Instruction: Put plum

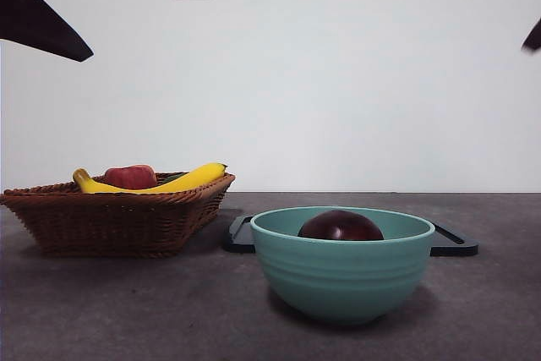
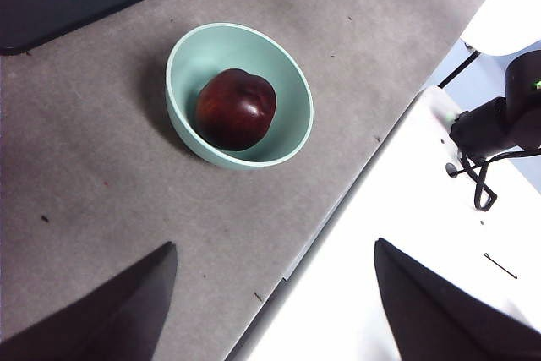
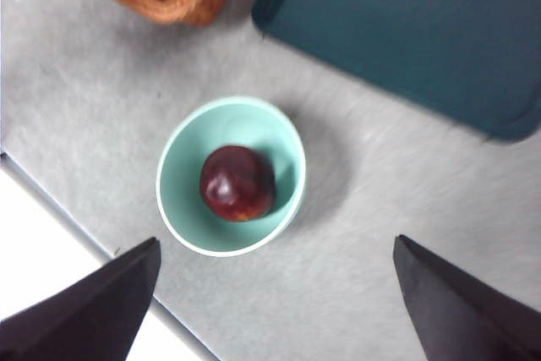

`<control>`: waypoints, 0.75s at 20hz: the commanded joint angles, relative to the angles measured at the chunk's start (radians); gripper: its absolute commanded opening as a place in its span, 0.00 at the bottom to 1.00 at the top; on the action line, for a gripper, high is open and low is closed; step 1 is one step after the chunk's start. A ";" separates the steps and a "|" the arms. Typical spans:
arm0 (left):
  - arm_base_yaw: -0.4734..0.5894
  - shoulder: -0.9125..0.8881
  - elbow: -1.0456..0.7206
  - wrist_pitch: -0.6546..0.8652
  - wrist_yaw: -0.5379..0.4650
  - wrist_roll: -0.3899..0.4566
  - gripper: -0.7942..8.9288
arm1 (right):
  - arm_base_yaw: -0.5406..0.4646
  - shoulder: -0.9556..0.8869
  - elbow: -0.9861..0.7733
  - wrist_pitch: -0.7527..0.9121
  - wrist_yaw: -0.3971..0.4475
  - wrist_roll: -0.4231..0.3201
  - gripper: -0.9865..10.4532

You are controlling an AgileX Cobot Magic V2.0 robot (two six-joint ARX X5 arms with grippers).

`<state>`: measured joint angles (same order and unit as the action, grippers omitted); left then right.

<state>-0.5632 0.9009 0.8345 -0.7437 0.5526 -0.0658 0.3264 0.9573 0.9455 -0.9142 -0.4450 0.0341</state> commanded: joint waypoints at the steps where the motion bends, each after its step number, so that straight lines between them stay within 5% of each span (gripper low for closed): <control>1: -0.006 0.003 0.009 0.010 0.005 0.005 0.47 | 0.047 0.045 -0.080 0.120 0.000 0.097 0.47; 5: -0.006 0.003 0.009 0.011 0.005 0.005 0.47 | 0.129 0.138 -0.195 0.345 0.031 0.188 0.43; 15: -0.006 0.003 0.009 0.011 0.005 0.005 0.47 | 0.240 0.415 -0.207 0.546 0.196 0.194 0.30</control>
<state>-0.5632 0.9009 0.8345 -0.7418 0.5526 -0.0658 0.5575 1.3605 0.7338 -0.3756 -0.2520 0.2172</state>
